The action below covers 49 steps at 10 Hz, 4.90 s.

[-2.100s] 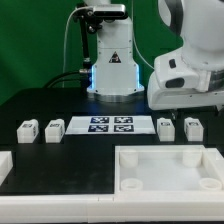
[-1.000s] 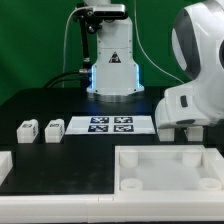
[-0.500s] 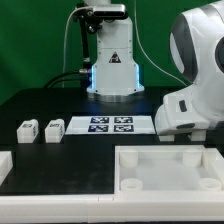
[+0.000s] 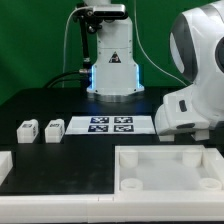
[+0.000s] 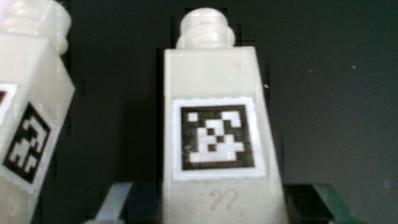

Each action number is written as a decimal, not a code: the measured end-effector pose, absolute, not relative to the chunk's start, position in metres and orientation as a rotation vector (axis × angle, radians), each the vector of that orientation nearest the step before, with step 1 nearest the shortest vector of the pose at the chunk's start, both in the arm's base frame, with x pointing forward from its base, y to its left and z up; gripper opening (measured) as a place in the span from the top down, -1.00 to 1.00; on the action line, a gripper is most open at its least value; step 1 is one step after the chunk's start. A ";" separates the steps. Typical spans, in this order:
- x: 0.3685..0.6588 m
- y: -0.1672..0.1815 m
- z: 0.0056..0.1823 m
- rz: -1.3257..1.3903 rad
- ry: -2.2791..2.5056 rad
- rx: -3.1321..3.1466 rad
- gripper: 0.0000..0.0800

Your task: Assemble one leg

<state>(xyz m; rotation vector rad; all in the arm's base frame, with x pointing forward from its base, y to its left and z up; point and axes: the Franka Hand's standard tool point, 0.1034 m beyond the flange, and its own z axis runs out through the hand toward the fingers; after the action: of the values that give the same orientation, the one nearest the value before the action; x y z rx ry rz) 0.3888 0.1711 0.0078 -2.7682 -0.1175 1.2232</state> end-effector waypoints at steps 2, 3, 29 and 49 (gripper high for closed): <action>0.389 0.171 0.008 1.223 -0.118 -2.768 0.26; 0.391 0.170 0.008 1.216 -0.123 -2.767 0.26; 0.599 0.129 0.141 -0.967 -0.251 -2.830 0.26; 0.622 0.111 0.102 -0.924 -0.305 -2.857 0.26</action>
Offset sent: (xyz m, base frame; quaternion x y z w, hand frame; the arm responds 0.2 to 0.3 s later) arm 0.0659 -0.0326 0.0287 -0.0301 0.0244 -0.0657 0.9971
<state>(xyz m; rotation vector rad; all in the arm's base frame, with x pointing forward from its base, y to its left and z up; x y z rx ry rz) 0.6225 0.1105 0.1016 -2.8573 -0.3045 -0.9243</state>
